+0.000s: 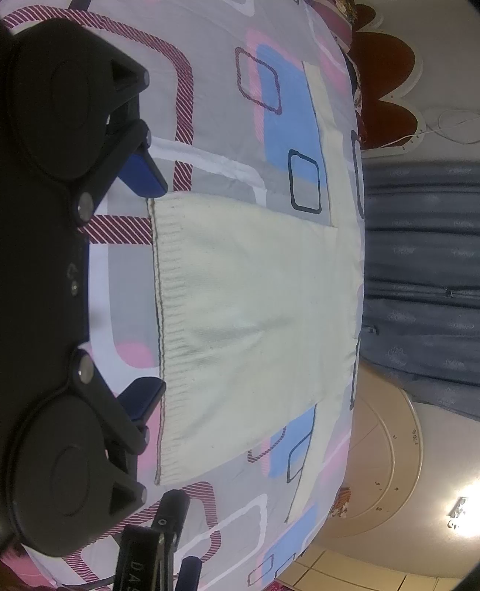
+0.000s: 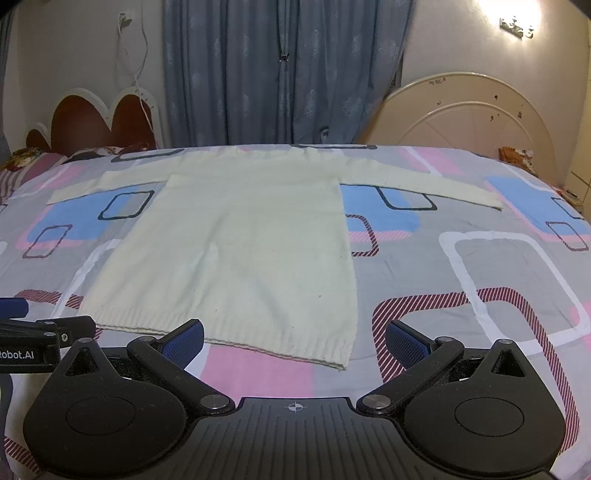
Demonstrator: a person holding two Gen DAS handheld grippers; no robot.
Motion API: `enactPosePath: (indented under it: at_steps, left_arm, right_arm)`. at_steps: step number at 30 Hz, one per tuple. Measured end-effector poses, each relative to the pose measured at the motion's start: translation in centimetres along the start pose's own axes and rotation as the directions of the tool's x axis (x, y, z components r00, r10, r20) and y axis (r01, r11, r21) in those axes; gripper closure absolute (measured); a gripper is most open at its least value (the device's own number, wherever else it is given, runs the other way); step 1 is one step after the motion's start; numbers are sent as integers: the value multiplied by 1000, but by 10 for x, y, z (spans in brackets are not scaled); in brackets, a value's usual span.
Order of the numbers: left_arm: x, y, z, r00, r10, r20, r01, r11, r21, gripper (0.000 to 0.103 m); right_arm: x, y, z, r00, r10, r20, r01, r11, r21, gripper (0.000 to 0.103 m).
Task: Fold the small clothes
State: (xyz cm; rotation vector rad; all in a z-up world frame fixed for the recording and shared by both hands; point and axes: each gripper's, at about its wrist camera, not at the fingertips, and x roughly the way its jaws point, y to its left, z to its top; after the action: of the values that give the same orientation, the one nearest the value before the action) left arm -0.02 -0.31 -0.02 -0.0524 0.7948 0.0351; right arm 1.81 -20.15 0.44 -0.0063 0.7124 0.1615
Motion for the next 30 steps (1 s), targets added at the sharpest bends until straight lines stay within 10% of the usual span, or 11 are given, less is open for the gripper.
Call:
enactPosePath:
  at_steps: [30]
  left_arm:
    - [59, -5, 70, 996, -33, 83, 38, 997, -60, 0]
  right_arm:
    - [55, -75, 53, 996, -64, 60, 63, 998, 31, 0]
